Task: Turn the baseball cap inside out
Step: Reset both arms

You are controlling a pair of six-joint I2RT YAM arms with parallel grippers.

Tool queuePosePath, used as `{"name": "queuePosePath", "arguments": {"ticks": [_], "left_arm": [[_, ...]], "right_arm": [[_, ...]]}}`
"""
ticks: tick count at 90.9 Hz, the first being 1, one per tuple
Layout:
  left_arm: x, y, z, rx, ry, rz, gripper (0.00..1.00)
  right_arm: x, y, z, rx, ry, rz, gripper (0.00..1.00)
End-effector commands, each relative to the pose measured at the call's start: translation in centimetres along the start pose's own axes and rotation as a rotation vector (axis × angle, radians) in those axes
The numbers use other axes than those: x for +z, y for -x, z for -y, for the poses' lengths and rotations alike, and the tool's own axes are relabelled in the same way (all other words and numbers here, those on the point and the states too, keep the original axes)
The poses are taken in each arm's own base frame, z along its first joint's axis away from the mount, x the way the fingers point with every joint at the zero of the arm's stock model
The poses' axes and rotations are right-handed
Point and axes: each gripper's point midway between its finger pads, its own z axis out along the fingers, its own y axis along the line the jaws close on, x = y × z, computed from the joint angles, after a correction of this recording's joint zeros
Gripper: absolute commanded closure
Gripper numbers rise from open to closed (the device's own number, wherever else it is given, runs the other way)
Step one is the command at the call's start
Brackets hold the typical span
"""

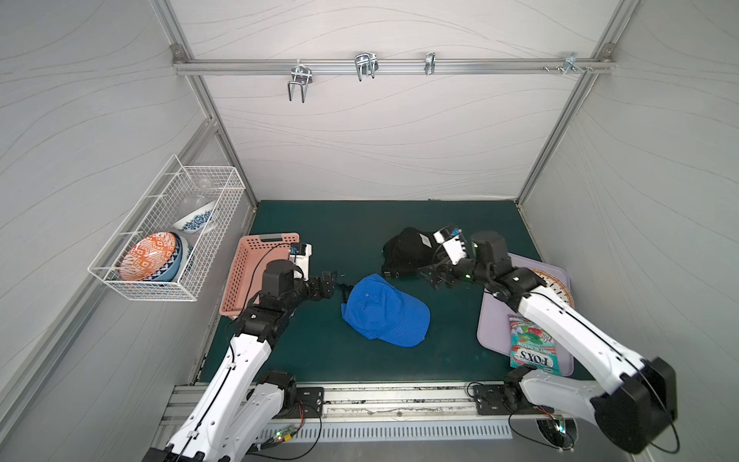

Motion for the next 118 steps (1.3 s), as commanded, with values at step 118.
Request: {"name": "queuePosePath", "arguments": {"ticks": [118], "left_arm": [[12.0, -3.1, -12.7, 0.068, 0.352, 0.178, 0.00]], "right_arm": [[2.3, -10.6, 24.4, 0.184, -0.636, 0.171, 0.01]]}}
